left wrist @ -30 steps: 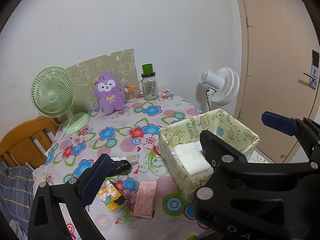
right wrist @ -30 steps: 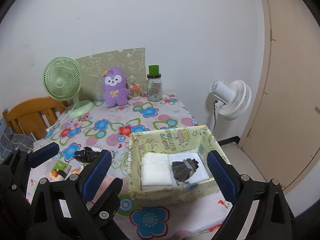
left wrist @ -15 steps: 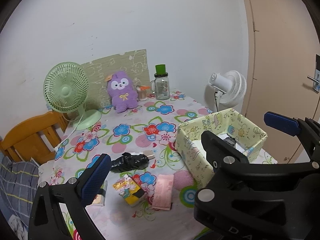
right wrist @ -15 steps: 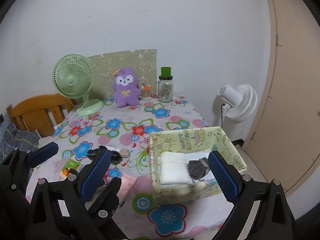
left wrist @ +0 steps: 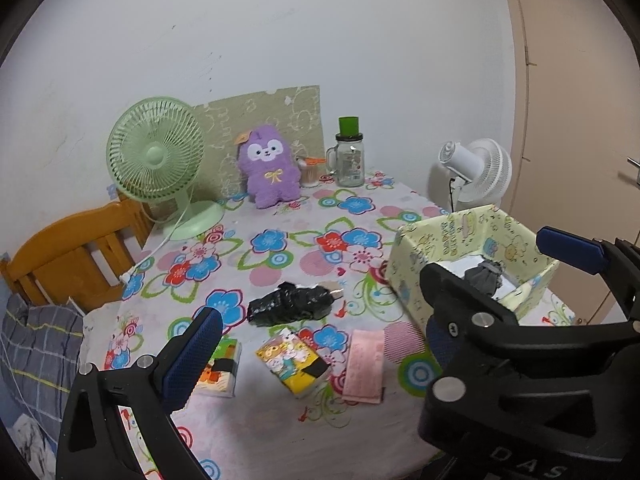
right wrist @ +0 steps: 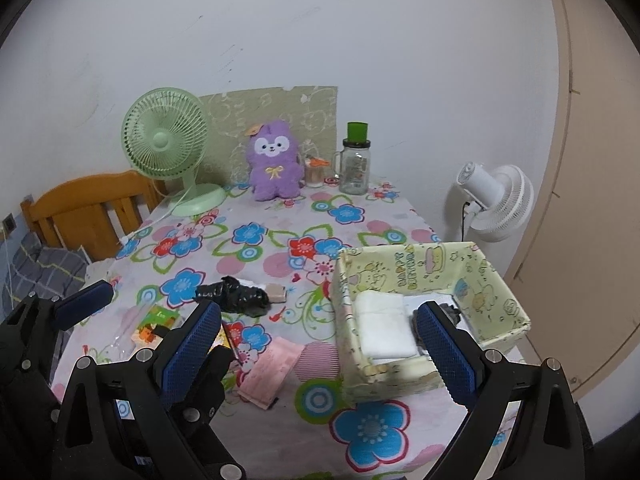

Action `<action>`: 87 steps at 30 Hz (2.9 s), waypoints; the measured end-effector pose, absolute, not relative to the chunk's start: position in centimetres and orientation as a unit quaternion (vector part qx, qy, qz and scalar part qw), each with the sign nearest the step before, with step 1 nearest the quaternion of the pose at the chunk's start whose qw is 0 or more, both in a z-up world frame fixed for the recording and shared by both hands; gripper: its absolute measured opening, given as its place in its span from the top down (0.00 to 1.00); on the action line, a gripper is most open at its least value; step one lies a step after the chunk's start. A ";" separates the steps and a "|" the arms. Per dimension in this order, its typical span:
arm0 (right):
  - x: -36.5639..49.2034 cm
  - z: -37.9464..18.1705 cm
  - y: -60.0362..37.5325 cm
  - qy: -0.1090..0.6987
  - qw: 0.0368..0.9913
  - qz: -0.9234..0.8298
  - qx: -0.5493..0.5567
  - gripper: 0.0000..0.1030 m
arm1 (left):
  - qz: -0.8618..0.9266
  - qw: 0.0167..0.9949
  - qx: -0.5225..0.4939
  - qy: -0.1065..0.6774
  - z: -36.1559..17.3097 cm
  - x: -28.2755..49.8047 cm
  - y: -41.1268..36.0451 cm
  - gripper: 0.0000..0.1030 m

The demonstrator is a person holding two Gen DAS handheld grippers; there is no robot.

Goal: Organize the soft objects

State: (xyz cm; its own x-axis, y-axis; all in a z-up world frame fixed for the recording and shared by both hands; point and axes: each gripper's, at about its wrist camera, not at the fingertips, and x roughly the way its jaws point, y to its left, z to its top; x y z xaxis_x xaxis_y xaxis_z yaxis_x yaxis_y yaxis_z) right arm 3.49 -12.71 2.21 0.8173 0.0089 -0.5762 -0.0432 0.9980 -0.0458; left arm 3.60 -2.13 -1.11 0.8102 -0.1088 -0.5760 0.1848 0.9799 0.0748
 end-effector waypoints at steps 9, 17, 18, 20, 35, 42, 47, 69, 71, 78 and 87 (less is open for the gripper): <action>4.4 0.1 -10.7 0.317 0.947 0.034 -0.039 0.03 | -0.057 0.942 0.049 0.326 -3.3 4.7 0.6 0.00; 5.5 -1.6 -8.8 0.332 0.941 0.048 -0.049 0.03 | -0.043 0.936 0.047 0.346 -5.0 5.7 2.4 0.01; 5.7 -1.9 -8.6 0.334 0.940 0.049 -0.051 0.03 | -0.042 0.935 0.048 0.348 -5.2 5.8 2.6 0.01; 6.1 -2.4 -8.2 0.340 0.938 0.051 -0.052 0.03 | -0.041 0.933 0.049 0.354 -5.7 6.1 3.0 0.01; 8.6 -6.3 -6.1 0.387 0.918 0.066 -0.060 0.03 | -0.020 0.917 0.039 0.397 -9.3 7.9 5.6 0.01; 9.7 -7.7 -5.4 0.402 0.911 0.074 -0.058 0.03 | -0.011 0.910 0.038 0.413 -10.6 8.9 6.4 0.03; 10.5 -8.7 -4.8 0.411 0.906 0.080 -0.065 0.04 | -0.010 0.905 0.039 0.422 -11.4 9.3 7.0 0.05; 14.2 -12.3 -2.5 0.467 0.876 0.108 -0.044 0.17 | -0.002 0.895 0.063 0.441 -13.7 11.9 7.8 0.08; 14.5 -12.7 -2.6 0.477 0.872 0.109 -0.036 0.22 | -0.004 0.896 0.065 0.439 -13.7 12.1 7.6 0.09; 14.6 -12.7 -2.0 0.477 0.868 0.133 -0.038 0.45 | -0.031 0.896 0.060 0.439 -13.5 11.9 7.0 0.29; 14.2 -12.3 -2.8 0.475 0.870 0.121 -0.047 0.48 | -0.056 0.894 0.044 0.442 -13.4 11.3 5.9 0.50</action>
